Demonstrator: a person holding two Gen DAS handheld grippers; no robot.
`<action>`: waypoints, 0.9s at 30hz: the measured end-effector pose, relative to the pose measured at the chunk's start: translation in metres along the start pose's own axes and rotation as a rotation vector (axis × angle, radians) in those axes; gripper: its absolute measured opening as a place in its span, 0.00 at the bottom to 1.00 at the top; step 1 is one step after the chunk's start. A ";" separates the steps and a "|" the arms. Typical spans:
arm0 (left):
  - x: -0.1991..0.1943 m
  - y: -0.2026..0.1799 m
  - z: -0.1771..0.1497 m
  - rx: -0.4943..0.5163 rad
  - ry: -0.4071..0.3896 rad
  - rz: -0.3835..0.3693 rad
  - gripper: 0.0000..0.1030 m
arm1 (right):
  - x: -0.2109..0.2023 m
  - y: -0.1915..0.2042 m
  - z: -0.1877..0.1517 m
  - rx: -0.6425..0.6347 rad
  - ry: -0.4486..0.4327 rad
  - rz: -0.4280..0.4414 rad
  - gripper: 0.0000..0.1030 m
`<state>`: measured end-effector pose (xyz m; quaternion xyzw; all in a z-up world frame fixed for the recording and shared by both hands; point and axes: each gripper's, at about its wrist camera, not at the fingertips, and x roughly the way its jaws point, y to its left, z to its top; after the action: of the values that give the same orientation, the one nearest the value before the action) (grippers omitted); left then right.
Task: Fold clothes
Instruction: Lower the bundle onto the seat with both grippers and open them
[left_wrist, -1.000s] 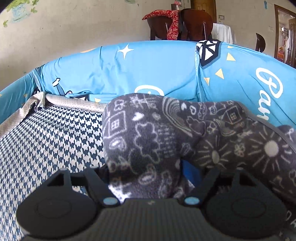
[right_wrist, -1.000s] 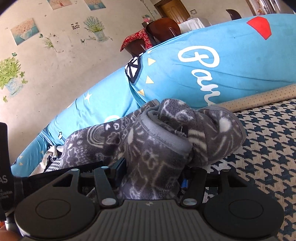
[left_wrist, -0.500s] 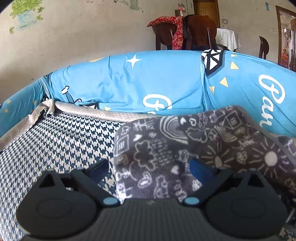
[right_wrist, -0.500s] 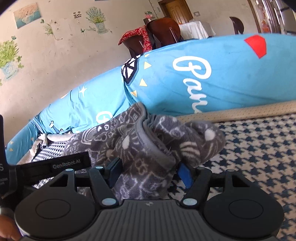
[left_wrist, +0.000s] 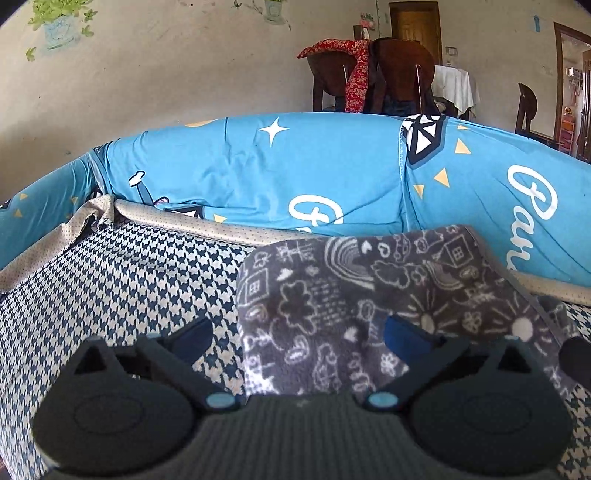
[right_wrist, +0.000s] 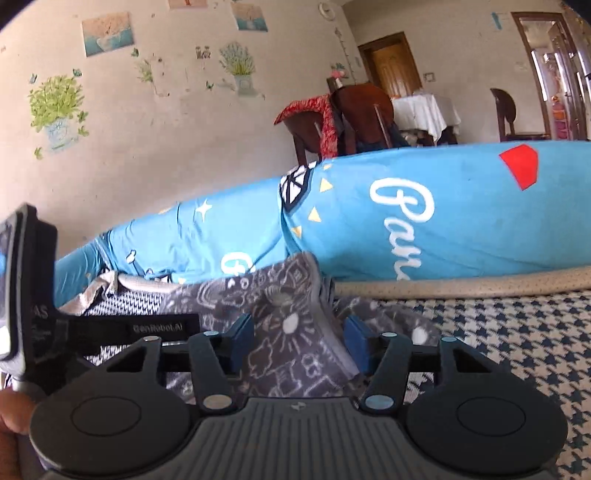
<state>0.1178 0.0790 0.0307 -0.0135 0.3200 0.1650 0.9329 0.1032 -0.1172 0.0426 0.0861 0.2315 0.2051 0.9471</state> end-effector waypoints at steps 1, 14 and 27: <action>0.000 0.001 -0.001 -0.001 0.004 0.002 1.00 | 0.003 0.000 -0.002 0.007 0.006 0.005 0.50; 0.029 0.011 -0.011 -0.018 0.107 0.032 1.00 | 0.039 -0.015 -0.024 0.081 0.108 -0.003 0.45; 0.026 0.022 -0.010 -0.037 0.104 0.004 1.00 | 0.029 -0.004 -0.018 0.064 0.044 0.005 0.45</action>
<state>0.1241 0.1064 0.0091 -0.0388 0.3647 0.1718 0.9143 0.1190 -0.1071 0.0138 0.1123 0.2586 0.2021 0.9379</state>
